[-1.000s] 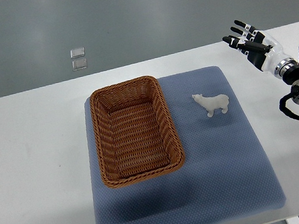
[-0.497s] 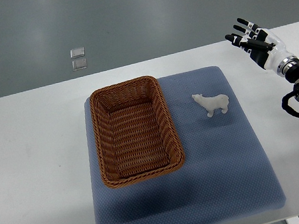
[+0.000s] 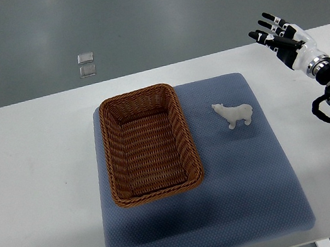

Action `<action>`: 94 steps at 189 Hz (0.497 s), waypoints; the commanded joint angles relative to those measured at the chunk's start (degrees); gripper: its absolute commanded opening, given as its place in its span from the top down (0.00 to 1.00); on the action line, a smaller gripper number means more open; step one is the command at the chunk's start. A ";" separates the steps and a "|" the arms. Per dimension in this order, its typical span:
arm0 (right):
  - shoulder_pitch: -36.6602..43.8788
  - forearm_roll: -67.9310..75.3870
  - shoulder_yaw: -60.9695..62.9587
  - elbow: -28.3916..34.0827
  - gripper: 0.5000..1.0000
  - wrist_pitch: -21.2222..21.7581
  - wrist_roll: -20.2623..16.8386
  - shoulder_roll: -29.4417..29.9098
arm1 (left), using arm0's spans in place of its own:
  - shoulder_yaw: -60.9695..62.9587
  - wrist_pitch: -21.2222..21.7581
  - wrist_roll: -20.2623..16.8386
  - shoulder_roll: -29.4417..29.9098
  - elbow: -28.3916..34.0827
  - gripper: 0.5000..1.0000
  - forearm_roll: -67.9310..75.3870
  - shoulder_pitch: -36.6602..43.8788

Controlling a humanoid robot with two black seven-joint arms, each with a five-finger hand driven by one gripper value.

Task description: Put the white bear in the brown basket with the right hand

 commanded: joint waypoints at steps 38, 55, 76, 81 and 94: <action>0.79 -0.22 -0.04 0.03 0.15 -0.08 1.37 0.09 | 0.00 -0.01 0.00 0.00 0.00 0.00 0.01 0.02; 0.79 -0.31 -0.04 0.03 0.15 0.01 1.55 0.09 | 0.00 -0.01 0.00 0.00 0.00 0.00 0.01 0.02; 0.79 -0.22 -0.04 0.03 0.15 -0.08 1.55 0.09 | 0.00 -0.01 0.00 0.00 0.00 0.00 0.01 0.02; 0.79 -0.31 -0.13 0.03 0.15 -0.08 1.37 0.09 | 0.00 -0.01 0.00 0.00 0.00 0.00 0.01 0.02; 0.79 -0.31 -0.21 0.03 0.15 0.01 1.19 0.09 | 0.00 -0.01 0.00 0.00 0.00 0.00 0.01 0.02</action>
